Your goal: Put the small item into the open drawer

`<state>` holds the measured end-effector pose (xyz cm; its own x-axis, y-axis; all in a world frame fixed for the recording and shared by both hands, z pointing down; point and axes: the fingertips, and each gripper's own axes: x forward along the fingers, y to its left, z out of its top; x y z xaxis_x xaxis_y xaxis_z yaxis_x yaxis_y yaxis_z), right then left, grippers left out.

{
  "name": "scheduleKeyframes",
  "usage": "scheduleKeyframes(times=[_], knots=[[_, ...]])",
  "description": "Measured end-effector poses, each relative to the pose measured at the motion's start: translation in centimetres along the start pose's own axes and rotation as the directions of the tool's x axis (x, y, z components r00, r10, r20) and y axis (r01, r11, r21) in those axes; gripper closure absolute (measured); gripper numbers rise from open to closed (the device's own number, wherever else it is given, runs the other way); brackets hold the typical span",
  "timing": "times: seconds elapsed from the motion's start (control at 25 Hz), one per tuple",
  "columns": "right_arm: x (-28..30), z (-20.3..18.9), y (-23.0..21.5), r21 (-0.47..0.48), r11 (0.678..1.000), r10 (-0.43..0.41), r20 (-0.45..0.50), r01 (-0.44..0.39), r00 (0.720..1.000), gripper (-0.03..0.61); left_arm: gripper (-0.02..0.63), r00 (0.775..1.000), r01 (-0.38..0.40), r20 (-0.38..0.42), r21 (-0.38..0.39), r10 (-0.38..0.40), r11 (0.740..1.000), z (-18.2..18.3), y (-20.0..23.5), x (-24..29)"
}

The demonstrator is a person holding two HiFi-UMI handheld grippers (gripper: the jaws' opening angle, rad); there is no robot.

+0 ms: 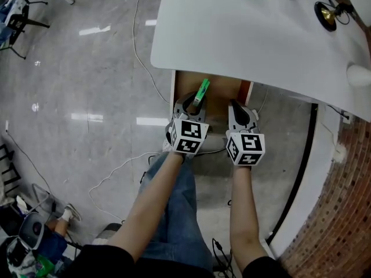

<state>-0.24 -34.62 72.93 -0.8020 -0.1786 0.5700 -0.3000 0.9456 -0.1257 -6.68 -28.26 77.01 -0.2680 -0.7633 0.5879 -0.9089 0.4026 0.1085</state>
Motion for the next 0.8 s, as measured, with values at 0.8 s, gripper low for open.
scheduleKeyframes(times=[0.8], knots=[[2.3,-1.7,-0.7,0.003,1.0,0.009,-0.036,-0.009,0.999,0.577,0.511,0.982,0.062,-0.17,-0.134,-0.084,0.989,-4.4,-0.6,5.2]])
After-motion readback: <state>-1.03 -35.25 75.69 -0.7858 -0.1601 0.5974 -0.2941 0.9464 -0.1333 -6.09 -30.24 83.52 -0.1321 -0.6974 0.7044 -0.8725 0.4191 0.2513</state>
